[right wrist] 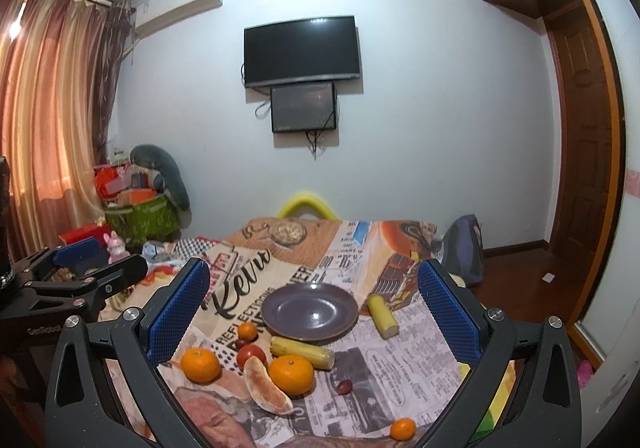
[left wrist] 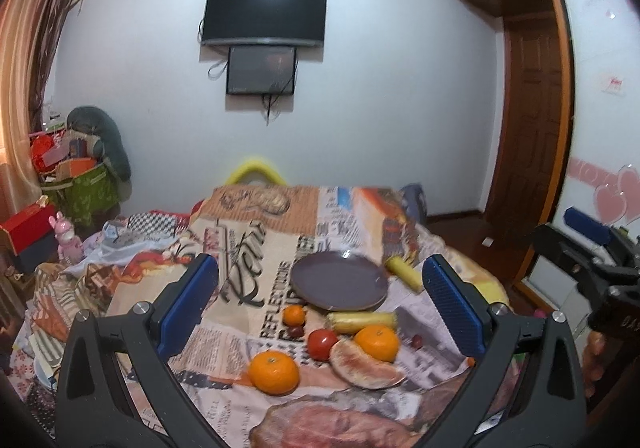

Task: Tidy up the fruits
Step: 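Lower the left gripper onto the large orange and close it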

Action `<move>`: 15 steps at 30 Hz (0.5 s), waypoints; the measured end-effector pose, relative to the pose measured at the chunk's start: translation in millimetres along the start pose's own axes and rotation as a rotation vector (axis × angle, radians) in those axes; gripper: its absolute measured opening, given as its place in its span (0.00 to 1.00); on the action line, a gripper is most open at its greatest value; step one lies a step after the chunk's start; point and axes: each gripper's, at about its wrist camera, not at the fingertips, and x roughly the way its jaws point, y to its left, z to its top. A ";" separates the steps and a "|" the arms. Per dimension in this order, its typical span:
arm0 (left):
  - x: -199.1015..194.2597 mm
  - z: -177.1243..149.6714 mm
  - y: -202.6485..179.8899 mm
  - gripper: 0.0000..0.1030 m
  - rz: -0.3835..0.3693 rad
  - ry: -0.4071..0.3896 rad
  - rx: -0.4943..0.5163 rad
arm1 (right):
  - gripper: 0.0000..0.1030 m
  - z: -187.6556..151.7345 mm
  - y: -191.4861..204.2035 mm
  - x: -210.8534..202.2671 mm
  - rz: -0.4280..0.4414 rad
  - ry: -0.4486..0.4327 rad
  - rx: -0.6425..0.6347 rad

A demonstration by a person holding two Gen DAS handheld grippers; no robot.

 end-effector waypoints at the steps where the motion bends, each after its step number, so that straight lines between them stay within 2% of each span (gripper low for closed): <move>1: 6.3 -2.9 2.7 1.00 0.008 0.018 0.001 | 1.00 -2.8 1.2 5.9 0.001 0.017 -0.006; 5: 34.8 -20.2 14.4 1.00 0.038 0.115 0.016 | 1.00 -14.1 2.7 25.7 0.012 0.083 -0.027; 12: 75.0 -54.9 38.0 1.00 0.063 0.272 -0.001 | 1.00 -45.9 8.1 69.0 0.033 0.254 -0.076; 15: 93.5 -68.6 49.1 0.93 0.063 0.337 -0.027 | 1.00 -58.8 8.6 83.3 0.030 0.314 -0.091</move>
